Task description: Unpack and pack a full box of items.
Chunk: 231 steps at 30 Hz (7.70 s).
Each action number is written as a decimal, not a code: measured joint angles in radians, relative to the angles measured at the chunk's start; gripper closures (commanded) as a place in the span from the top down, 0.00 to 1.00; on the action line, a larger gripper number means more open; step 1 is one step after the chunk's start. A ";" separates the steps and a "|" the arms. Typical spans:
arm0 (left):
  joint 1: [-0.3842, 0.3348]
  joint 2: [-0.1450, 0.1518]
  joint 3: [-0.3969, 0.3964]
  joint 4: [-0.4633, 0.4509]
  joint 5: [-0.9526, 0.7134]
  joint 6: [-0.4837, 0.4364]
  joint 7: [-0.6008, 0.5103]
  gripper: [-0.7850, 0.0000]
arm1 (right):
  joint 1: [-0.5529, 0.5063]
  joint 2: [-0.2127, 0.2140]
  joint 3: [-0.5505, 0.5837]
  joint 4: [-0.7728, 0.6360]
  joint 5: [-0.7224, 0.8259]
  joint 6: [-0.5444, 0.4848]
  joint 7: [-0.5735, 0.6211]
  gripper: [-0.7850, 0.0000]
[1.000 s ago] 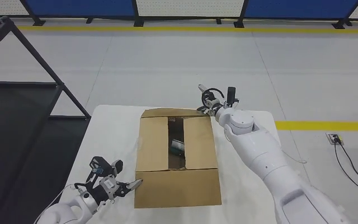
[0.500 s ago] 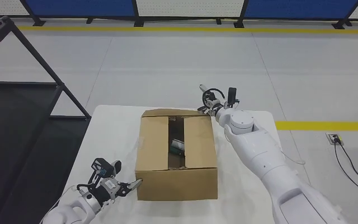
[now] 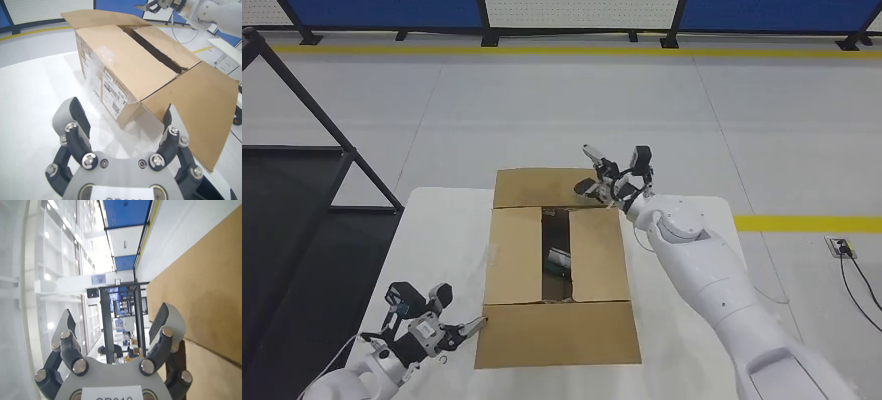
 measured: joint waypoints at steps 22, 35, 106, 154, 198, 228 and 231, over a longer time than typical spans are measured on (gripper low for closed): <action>0.009 0.004 -0.108 0.018 -0.144 0.116 0.019 1.00 | -0.109 0.014 -0.093 -0.275 -0.319 0.207 0.136 1.00; 0.021 0.004 -0.079 -0.020 -0.123 0.128 0.013 1.00 | -0.065 -0.047 -0.086 -0.227 -0.131 0.133 0.165 1.00; -0.059 0.006 -0.070 0.096 -0.100 0.261 -0.007 1.00 | 0.089 -0.317 -0.066 0.187 0.043 -0.059 0.101 1.00; -0.308 -0.008 0.222 -0.228 -0.130 0.334 -0.201 1.00 | -0.539 0.072 0.655 -0.687 -0.326 -0.075 0.362 1.00; -0.831 -0.153 0.755 0.440 -0.775 0.545 -0.500 1.00 | -0.798 0.169 0.864 -0.941 -0.288 -0.119 0.414 1.00; -0.928 -0.204 0.822 0.294 -0.791 0.530 -0.405 1.00 | -0.858 0.233 0.893 -0.986 -0.077 -0.181 0.631 1.00; -0.965 -0.226 0.872 0.323 -0.805 0.518 -0.392 1.00 | -0.890 0.240 0.916 -0.996 -0.040 -0.193 0.657 1.00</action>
